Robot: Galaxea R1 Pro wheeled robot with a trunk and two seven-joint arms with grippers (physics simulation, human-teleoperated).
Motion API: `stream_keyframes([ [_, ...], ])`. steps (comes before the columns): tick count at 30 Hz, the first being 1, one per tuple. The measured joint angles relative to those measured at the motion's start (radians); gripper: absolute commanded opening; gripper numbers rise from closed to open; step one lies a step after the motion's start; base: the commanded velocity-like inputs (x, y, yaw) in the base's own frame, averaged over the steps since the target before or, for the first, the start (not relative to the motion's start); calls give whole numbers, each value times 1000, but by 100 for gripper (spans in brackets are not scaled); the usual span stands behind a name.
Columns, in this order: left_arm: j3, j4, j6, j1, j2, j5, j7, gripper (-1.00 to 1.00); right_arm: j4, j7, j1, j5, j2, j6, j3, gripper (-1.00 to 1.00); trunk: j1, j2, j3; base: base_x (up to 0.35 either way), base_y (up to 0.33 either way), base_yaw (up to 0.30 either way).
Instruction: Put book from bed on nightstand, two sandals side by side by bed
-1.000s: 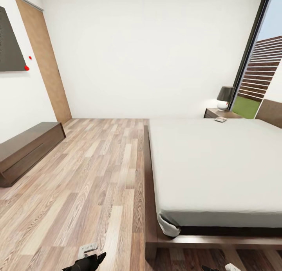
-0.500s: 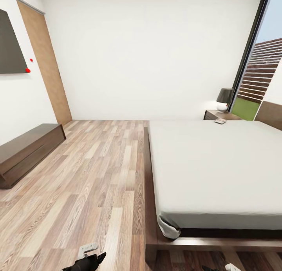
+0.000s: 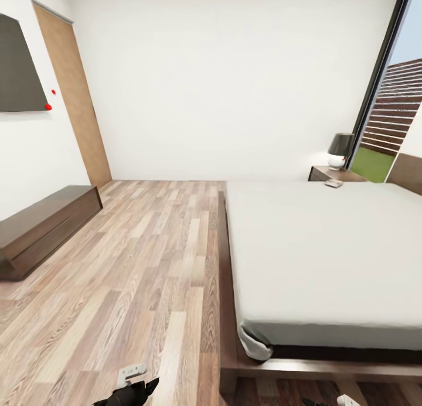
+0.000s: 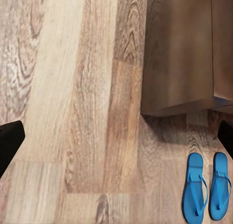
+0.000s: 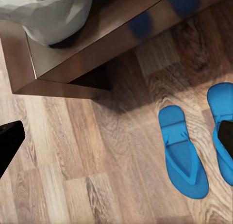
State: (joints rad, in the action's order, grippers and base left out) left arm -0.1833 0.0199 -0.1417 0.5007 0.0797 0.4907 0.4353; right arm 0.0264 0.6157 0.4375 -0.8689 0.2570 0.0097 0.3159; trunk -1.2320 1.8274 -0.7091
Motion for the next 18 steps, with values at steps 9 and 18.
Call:
stream_keyframes([
  [9, 0, 0, 0, 0, 0, 0, 0, 100, 0, 1, 0, 0, 0, 0, 0, 100, 0, 0, 0, 0, 0, 271],
  [18, 0, 0, 0, 0, 0, 0, 0, 100, 0, 0, 0, 0, 0, 0, 0, 100, 0, 0, 0, 0, 0, 277],
])
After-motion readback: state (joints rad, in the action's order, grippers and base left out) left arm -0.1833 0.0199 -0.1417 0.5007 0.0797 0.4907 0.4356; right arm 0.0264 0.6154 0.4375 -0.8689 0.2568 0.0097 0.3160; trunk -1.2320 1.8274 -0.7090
